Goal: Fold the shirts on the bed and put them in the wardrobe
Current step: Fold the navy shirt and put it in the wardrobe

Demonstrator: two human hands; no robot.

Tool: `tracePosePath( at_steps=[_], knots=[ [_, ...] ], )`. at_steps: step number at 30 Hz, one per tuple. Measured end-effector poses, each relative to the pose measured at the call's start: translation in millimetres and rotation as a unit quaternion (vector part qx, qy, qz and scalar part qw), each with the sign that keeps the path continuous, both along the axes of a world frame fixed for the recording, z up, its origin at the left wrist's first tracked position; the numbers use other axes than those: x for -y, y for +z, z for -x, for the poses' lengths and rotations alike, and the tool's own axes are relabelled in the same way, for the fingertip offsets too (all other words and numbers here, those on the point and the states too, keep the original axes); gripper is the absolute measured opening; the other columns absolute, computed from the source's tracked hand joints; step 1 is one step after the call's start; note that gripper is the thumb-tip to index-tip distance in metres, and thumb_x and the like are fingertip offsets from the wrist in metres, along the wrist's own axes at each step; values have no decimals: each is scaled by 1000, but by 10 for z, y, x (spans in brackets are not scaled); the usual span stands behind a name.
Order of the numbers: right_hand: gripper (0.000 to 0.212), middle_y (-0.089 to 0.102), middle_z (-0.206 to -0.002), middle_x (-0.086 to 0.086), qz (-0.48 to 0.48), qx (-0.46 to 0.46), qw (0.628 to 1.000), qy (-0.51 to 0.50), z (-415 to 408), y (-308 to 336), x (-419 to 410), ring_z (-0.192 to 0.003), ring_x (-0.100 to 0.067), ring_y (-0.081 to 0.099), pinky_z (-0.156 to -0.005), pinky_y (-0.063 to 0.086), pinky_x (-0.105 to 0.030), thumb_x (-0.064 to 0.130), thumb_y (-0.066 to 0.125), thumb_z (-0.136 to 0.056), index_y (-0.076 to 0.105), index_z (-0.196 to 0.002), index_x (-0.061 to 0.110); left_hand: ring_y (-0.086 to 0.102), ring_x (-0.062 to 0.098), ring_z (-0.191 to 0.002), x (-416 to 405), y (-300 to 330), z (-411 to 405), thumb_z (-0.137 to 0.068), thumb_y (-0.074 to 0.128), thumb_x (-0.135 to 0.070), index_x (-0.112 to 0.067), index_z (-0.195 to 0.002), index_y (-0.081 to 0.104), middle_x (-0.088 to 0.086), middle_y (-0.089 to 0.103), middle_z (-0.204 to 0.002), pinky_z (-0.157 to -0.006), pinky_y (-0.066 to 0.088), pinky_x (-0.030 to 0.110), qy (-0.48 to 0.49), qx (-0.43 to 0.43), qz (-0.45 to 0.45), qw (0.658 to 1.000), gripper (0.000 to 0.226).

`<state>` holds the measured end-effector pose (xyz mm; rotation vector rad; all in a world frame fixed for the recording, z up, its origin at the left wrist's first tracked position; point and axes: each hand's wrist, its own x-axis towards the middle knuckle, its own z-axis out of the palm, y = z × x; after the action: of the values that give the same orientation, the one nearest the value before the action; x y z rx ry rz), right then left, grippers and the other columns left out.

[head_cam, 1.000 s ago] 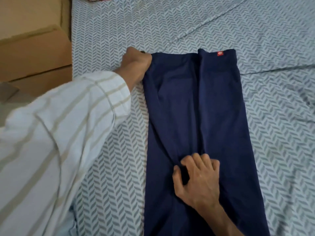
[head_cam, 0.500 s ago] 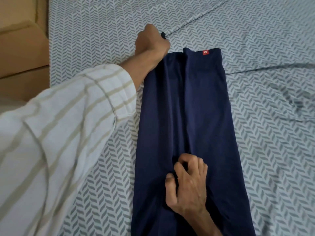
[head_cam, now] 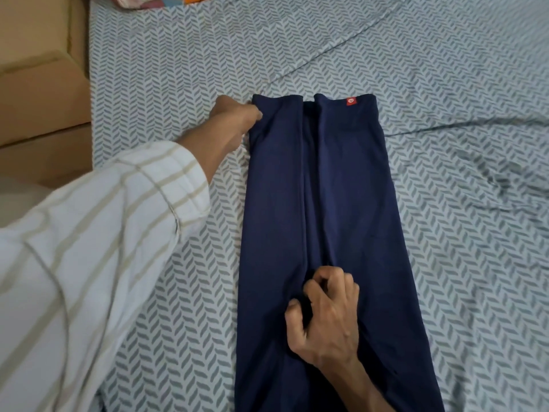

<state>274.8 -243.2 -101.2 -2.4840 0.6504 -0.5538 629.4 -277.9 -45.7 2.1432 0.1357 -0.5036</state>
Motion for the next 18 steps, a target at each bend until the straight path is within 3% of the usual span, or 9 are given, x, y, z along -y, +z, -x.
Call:
tracePosePath(
  at_steps=[3,8,11,13,16,18],
  knots=[
    [21,51,-92,-1,4,2,1000,3,12,-23,3,-79,-17,43,-69,39,-36,31,55,-70,57,-60,12,61,12,-73,94,-27,-75,-80,66,-6,-2,-113,60,2,65,-91,-55,54,22,28,0,38,999,34],
    [20,52,-91,-1,5,0,1000,1,4,-72,7,-79,-15,43,-70,38,-32,29,54,-67,56,-57,12,66,16,-86,151,-172,-203,-80,57,-4,-1,-124,62,10,69,-114,-50,44,19,66,32,51,996,45],
    [20,52,-91,-1,12,-7,1000,3,4,-93,17,-79,-15,43,-71,36,-30,29,54,-66,57,-57,12,54,9,-65,159,-218,-232,-84,52,-4,-4,-108,66,4,69,-105,-46,38,19,56,55,36,996,29],
    [20,52,-91,-1,15,-13,1000,3,-2,-102,38,-80,-15,42,-71,35,-29,29,54,-67,57,-57,12,61,14,-73,88,-164,-123,-86,56,-11,-13,-97,65,2,68,-97,-56,45,21,30,71,18,997,15],
    [21,51,-91,-2,18,-26,999,8,-3,-75,30,-80,-16,41,-71,34,-31,30,54,-69,57,-59,12,61,17,-100,-268,-37,240,-85,65,-23,-21,-120,56,1,64,-113,-90,51,29,-27,149,-10,988,36],
    [22,51,-92,-2,20,-39,999,12,0,-49,26,-81,-17,40,-71,36,-33,31,53,-70,58,-61,11,61,24,-106,-627,8,617,-83,66,-21,-17,-126,56,7,63,-115,-96,50,37,-52,210,-39,975,44]
  ],
)
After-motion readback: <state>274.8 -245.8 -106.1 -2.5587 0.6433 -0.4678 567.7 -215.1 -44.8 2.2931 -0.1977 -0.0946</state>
